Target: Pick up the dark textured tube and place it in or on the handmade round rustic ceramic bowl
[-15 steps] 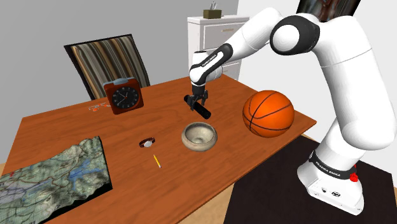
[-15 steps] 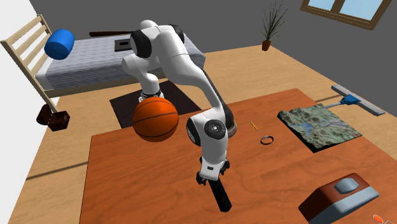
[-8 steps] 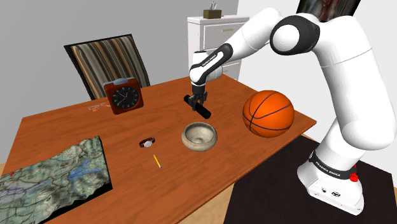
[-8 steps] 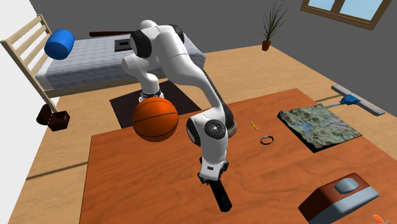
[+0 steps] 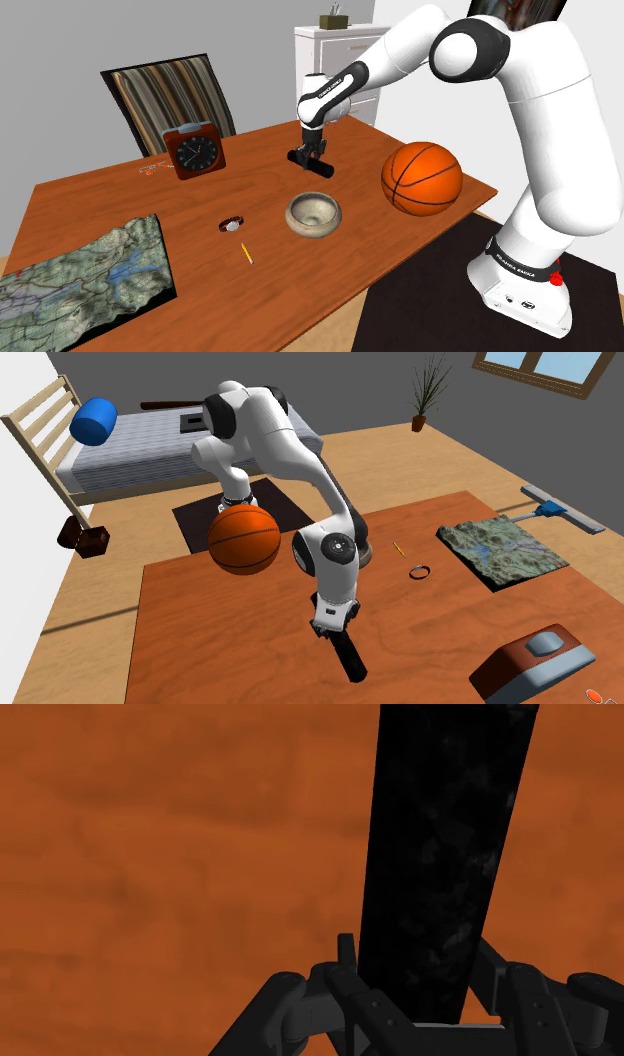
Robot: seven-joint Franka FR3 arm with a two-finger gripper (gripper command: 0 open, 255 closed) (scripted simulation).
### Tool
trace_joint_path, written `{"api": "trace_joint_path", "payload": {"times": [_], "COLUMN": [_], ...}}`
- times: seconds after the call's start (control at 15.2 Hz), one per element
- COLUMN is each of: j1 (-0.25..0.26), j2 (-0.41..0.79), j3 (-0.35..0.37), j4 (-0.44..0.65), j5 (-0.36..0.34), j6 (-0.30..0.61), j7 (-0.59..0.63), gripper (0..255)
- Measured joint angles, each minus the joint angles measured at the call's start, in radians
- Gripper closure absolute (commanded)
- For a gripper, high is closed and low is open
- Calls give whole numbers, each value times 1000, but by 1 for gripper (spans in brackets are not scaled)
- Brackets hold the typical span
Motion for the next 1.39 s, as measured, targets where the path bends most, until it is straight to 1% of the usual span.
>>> {"api": "trace_joint_path", "payload": {"times": [0.4, 1.25, 1.39], "j1": [2, 5, 4], "j2": [-52, -145, -151], "j3": [-2, -7, -8], "j4": [-5, 35, 55], "j5": [-4, -12, -13], "j6": [-48, -180, -207], "j7": [4, 16, 16], "gripper": [255, 255, 255]}}
